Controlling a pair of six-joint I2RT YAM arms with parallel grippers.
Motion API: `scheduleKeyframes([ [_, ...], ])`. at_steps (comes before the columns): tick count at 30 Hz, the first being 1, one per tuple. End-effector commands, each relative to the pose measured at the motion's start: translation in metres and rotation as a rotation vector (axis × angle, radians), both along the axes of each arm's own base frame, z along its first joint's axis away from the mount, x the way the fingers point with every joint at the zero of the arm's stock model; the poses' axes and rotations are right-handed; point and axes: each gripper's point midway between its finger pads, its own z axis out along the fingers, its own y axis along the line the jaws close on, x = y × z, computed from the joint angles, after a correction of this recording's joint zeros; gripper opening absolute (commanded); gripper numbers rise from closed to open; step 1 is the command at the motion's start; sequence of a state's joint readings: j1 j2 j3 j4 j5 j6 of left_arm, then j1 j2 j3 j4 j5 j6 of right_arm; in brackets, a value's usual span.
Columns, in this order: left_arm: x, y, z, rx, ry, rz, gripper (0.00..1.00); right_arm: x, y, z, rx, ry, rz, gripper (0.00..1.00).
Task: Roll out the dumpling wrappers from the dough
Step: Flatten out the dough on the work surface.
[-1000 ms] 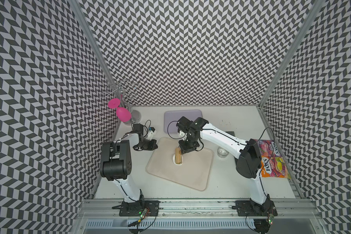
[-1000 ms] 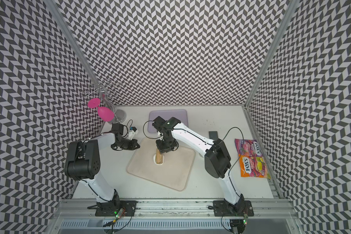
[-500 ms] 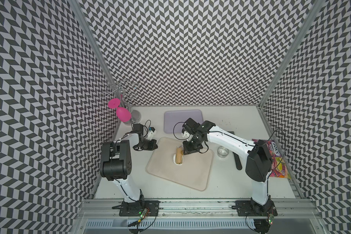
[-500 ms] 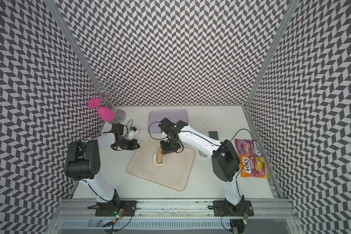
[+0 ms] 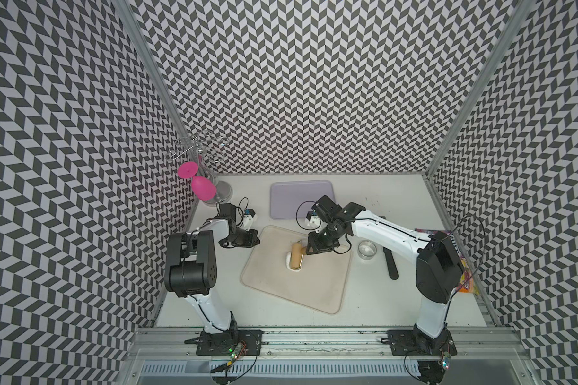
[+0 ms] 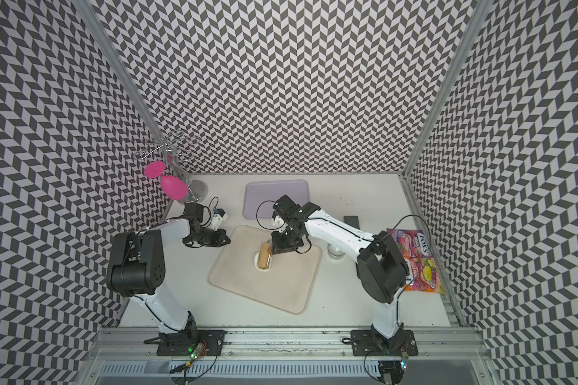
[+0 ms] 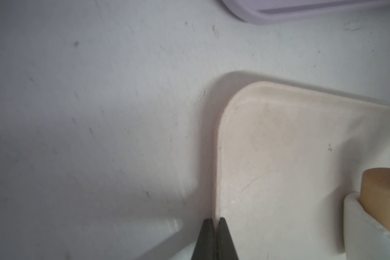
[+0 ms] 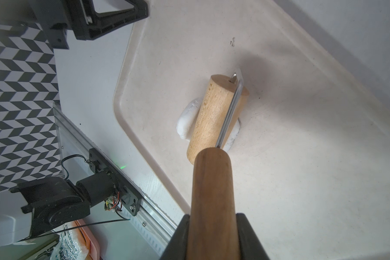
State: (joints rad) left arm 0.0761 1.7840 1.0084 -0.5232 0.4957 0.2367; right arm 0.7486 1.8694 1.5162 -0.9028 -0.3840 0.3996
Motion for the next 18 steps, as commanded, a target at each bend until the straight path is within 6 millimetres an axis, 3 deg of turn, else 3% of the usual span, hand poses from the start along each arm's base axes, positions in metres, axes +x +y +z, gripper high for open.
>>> scheduleKeyframes([
  [1,-0.019,-0.003,-0.016,-0.001,0.089,0.012,0.00,-0.026,-0.115,-0.072,-0.524,0.128,-0.070,0.00],
  [18,-0.018,-0.002,-0.015,0.003,0.084,0.015,0.00,-0.030,-0.134,-0.069,-0.526,0.130,-0.106,0.00],
])
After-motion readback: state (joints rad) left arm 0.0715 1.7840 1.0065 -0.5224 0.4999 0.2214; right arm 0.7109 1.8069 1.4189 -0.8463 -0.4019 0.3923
